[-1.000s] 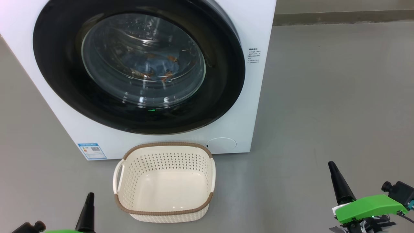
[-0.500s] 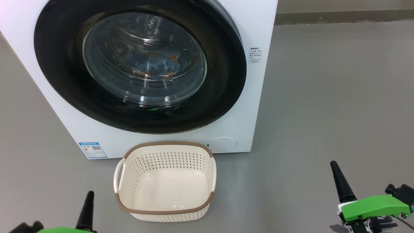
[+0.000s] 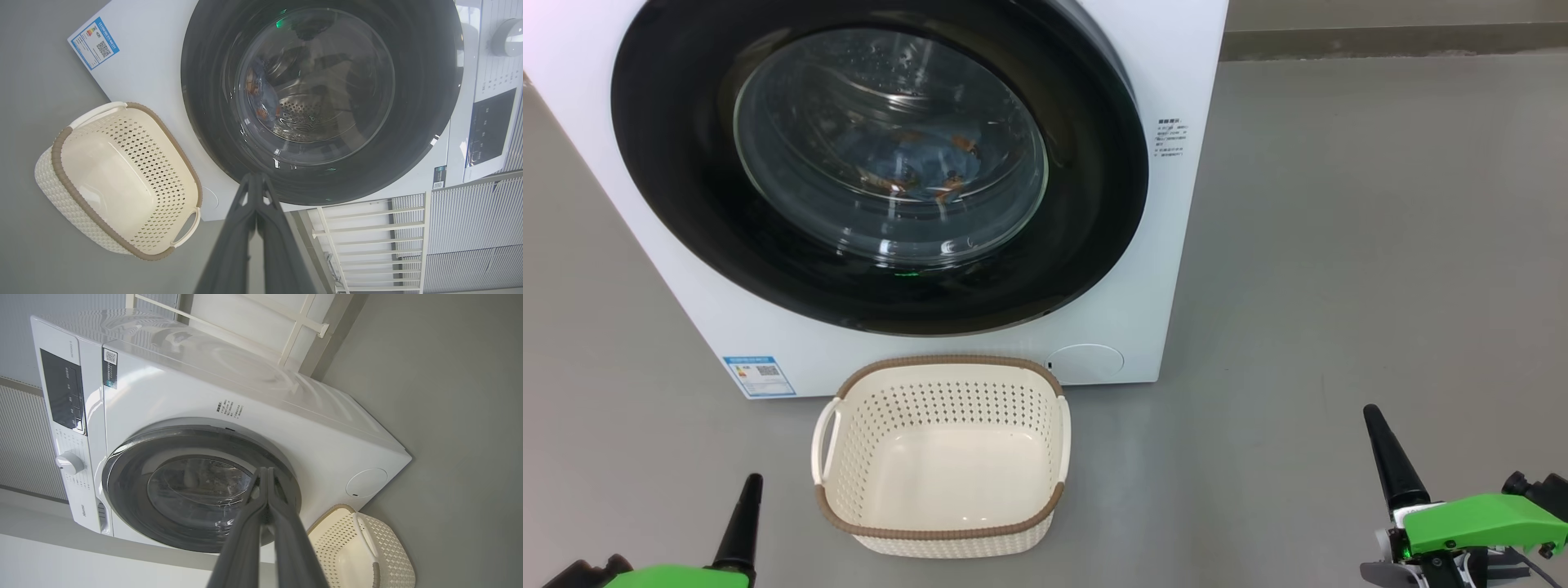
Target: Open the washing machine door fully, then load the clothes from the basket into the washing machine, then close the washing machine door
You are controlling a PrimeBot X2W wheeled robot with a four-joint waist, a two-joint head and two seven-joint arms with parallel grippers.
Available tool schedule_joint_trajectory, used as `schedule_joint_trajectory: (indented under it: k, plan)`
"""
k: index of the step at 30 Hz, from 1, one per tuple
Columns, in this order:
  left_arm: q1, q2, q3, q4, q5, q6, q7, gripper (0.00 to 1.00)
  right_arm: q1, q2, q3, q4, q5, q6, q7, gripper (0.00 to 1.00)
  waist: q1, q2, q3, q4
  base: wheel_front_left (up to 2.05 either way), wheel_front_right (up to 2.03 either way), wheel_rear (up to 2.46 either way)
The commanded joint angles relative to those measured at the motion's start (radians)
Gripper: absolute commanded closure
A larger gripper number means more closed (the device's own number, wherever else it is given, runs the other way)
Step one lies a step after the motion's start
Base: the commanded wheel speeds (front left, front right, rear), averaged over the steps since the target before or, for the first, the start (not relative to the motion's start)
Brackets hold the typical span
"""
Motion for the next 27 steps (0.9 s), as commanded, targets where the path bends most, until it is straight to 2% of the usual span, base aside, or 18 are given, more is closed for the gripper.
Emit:
schedule_joint_trajectory:
  k: [1, 27]
  plan:
    - [-0.050, 0.009, 0.033, -0.016, -0.028, -0.005, 0.010, 1.00, -0.017, 0.001, 0.008, -0.033, 0.035, -0.001, 0.010, 1.00, -0.0001, 0.0000, 0.000, 0.001, 0.00, 0.00, 0.00]
    - [-0.083, -0.010, 0.075, 0.013, -0.240, -0.009, 0.084, 1.00, -0.014, 0.031, -0.040, -0.046, 0.268, -0.001, 0.084, 1.00, -0.0001, 0.0000, 0.005, 0.008, 0.00, 0.00, 0.00]
